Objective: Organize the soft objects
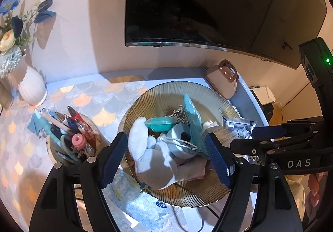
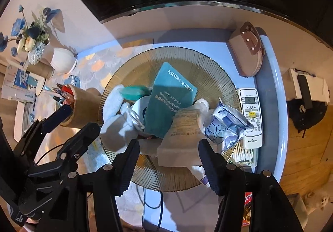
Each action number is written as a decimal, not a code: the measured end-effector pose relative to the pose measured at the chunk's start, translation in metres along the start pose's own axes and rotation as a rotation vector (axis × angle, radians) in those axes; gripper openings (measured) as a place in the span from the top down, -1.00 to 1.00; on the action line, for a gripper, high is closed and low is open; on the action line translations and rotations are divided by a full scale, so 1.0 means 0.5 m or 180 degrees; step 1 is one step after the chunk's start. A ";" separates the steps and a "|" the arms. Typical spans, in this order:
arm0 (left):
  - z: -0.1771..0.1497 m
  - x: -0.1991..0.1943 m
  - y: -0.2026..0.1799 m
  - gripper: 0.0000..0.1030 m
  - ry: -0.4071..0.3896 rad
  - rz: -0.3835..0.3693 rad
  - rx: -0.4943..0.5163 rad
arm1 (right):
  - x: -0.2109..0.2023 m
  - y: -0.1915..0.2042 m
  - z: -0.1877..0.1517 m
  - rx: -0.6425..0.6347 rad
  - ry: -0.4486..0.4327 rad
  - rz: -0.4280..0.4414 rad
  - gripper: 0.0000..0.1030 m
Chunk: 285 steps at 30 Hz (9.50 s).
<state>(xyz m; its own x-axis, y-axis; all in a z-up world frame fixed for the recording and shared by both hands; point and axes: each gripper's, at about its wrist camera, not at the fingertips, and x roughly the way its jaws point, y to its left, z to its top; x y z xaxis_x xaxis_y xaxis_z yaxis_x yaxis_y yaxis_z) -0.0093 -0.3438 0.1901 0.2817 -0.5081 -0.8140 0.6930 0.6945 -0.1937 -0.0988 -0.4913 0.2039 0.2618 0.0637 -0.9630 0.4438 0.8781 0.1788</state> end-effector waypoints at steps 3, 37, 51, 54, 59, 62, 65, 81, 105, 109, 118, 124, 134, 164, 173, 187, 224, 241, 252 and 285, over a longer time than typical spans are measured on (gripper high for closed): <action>0.001 -0.004 0.006 -0.47 -0.0020 0.0005 -0.0031 | -0.002 0.006 -0.001 -0.0027 0.0007 0.0001 -0.11; -0.093 0.127 0.721 -0.65 -0.0249 0.0623 -0.2252 | 0.178 0.694 0.217 -0.3625 -0.0334 -0.0023 -0.54; -0.091 0.178 0.743 0.79 -0.0298 0.0802 -0.2027 | 0.479 0.747 0.240 -0.4251 0.0583 -0.0319 -0.54; -0.096 0.176 0.745 0.87 -0.0365 0.0821 -0.2085 | 0.505 0.738 0.243 -0.4253 0.0588 -0.0266 -0.31; -0.103 0.173 0.731 0.93 -0.0473 0.0924 -0.2199 | 0.508 0.727 0.226 -0.4369 0.0593 -0.0106 0.56; -0.117 0.157 0.730 0.94 -0.0554 0.0893 -0.2357 | 0.495 0.719 0.218 -0.4428 0.0509 -0.0004 0.73; -0.125 0.126 0.740 0.94 -0.0666 0.0826 -0.2490 | 0.463 0.711 0.239 -0.4260 0.0437 0.0235 0.75; -0.104 -0.127 0.648 0.94 -0.1409 0.0631 -0.2331 | 0.217 0.631 0.223 -0.4062 -0.0385 0.0650 0.75; 0.000 -0.440 0.386 0.94 -0.2207 0.0705 -0.1049 | -0.250 0.238 0.092 -0.2133 -0.1814 0.1320 0.75; 0.029 -0.428 0.304 0.94 -0.2186 0.0340 -0.0751 | -0.291 0.137 0.069 -0.1439 -0.1693 0.1459 0.75; 0.063 -0.366 0.102 0.94 -0.1940 -0.0294 0.0008 | -0.344 -0.017 -0.025 -0.0615 -0.1820 0.0745 0.75; 0.068 -0.236 0.017 0.94 -0.1310 -0.0428 0.0159 | -0.342 -0.050 -0.088 -0.0473 -0.1878 -0.0230 0.75; 0.024 -0.079 -0.044 0.94 -0.0518 -0.0379 0.0451 | -0.210 -0.043 -0.092 -0.0409 -0.1180 -0.0264 0.75; 0.016 -0.125 -0.087 0.94 -0.0568 -0.0470 0.0601 | -0.220 -0.012 -0.118 -0.0573 -0.1099 -0.0275 0.75; 0.014 -0.133 -0.098 0.94 -0.0578 -0.0440 0.0626 | -0.227 -0.008 -0.126 -0.0602 -0.1116 -0.0274 0.75; 0.014 -0.137 -0.106 0.94 -0.0583 -0.0407 0.0642 | -0.230 -0.006 -0.129 -0.0618 -0.1113 -0.0267 0.75; -0.043 -0.308 0.149 -0.48 -0.1189 0.0575 -0.0491 | -0.241 0.087 -0.084 -0.0771 -0.1478 0.0417 -0.10; -0.303 -0.452 0.390 -0.60 -0.1334 0.1423 -0.1487 | -0.178 0.369 -0.123 -0.1875 -0.1425 0.0841 -0.22; -0.283 -0.307 0.284 -0.60 -0.0942 0.0853 -0.0971 | 0.012 0.268 -0.157 -0.1417 -0.1350 -0.0667 -0.23; -0.359 -0.309 0.376 -0.60 -0.0904 0.0908 -0.1807 | -0.064 0.333 -0.064 -0.1056 -0.1541 0.0698 -0.79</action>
<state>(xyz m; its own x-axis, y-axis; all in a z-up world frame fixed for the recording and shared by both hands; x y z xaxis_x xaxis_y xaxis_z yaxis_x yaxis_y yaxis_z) -0.0418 -0.0432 0.1814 0.6175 -0.3258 -0.7159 0.1335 0.9404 -0.3129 -0.0605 -0.3321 0.2582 0.7097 0.1052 -0.6966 0.0664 0.9744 0.2148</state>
